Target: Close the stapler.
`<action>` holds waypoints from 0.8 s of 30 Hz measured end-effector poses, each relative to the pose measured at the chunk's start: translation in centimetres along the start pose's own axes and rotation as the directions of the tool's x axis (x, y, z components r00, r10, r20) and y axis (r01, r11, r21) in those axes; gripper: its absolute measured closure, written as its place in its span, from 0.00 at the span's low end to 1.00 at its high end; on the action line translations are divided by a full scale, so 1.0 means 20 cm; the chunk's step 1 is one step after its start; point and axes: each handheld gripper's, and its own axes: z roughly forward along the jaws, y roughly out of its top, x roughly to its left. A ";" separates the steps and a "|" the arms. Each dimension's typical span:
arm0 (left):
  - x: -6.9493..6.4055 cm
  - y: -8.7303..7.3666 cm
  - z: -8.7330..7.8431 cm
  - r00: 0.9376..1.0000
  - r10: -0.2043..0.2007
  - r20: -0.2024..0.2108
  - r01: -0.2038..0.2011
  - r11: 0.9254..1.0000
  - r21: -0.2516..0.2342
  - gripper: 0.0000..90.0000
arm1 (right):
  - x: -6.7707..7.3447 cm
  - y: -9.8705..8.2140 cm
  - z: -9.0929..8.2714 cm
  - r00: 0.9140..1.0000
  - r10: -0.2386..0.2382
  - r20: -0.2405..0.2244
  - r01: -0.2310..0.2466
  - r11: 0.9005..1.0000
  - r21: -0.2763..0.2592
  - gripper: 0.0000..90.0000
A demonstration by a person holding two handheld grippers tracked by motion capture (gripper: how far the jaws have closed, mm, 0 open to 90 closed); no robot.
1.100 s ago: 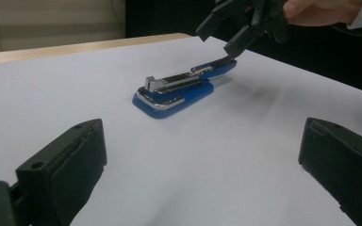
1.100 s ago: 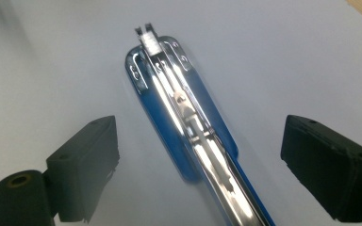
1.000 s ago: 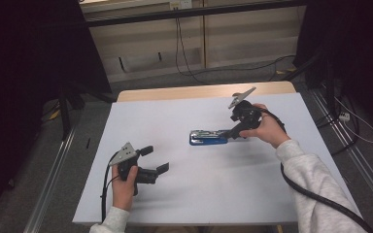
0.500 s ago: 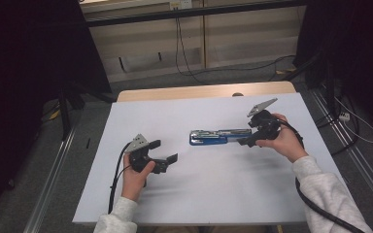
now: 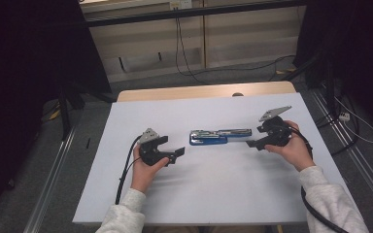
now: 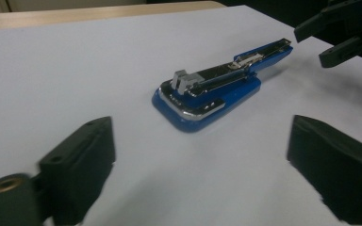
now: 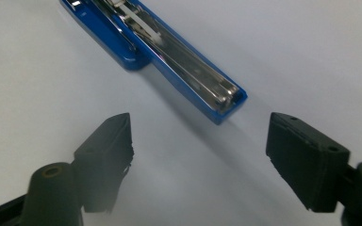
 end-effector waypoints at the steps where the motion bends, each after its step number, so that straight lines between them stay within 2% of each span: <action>1: 0.00 0.01 0.01 1.000 -0.004 -0.007 0.004 1.000 -0.002 0.16 | -0.01 -0.01 0.00 1.000 0.001 0.004 -0.001 1.000 -0.002 0.29; 2: 0.00 0.01 0.01 1.000 -0.004 -0.007 0.004 1.000 -0.002 0.19 | -0.01 -0.01 0.00 1.000 0.001 0.004 -0.001 1.000 -0.002 0.29; 3: 0.01 0.01 0.03 1.000 -0.010 -0.013 0.010 1.000 0.008 0.23 | -0.02 -0.02 0.00 1.000 0.025 0.004 -0.025 1.000 -0.006 0.36; 5: 0.02 0.02 0.05 0.999 -0.009 -0.032 0.010 1.000 0.018 0.32 | -0.03 -0.04 0.00 0.999 0.038 0.017 -0.038 0.999 -0.003 0.40; 9: 0.04 0.03 0.09 0.999 -0.023 -0.043 0.025 0.999 0.033 0.54 | -0.04 -0.05 0.00 0.998 0.058 0.039 -0.058 0.998 0.002 0.57; 11: 0.05 0.03 0.11 0.997 -0.040 -0.066 0.044 0.997 0.062 0.63 | -0.05 -0.06 0.00 0.996 0.071 0.049 -0.071 0.997 0.008 0.66; 12: 0.05 0.03 0.11 0.997 -0.040 -0.066 0.044 0.997 0.062 0.68 | -0.05 -0.06 0.00 0.996 0.071 0.049 -0.071 0.997 0.008 0.66; 13: 0.06 0.03 0.13 0.997 -0.055 -0.061 0.060 0.995 0.080 0.71 | -0.05 -0.07 0.01 0.996 0.076 0.050 -0.078 0.997 0.024 0.76; 15: 0.06 0.04 0.14 0.997 -0.057 -0.058 0.062 0.994 0.089 0.75 | -0.06 -0.07 0.02 0.995 0.078 0.054 -0.080 0.996 0.035 0.78; 16: 0.07 0.04 0.16 0.996 -0.056 -0.072 0.063 0.992 0.105 0.85 | -0.06 -0.08 0.04 0.994 0.079 0.069 -0.083 0.995 0.052 0.87; 18: 0.07 0.04 0.18 0.995 -0.071 -0.070 0.079 0.991 0.112 0.90 | -0.06 -0.08 0.05 0.993 0.083 0.083 -0.088 0.994 0.057 0.92; 21: 0.07 0.04 0.22 0.995 -0.066 -0.071 0.075 0.989 0.129 0.94 | -0.06 -0.07 0.06 0.991 0.100 0.091 -0.105 0.993 0.048 1.00; 24: 0.06 0.05 0.25 0.995 -0.054 -0.082 0.065 0.987 0.145 0.96 | -0.06 -0.06 0.08 0.990 0.103 0.095 -0.107 0.993 0.042 1.00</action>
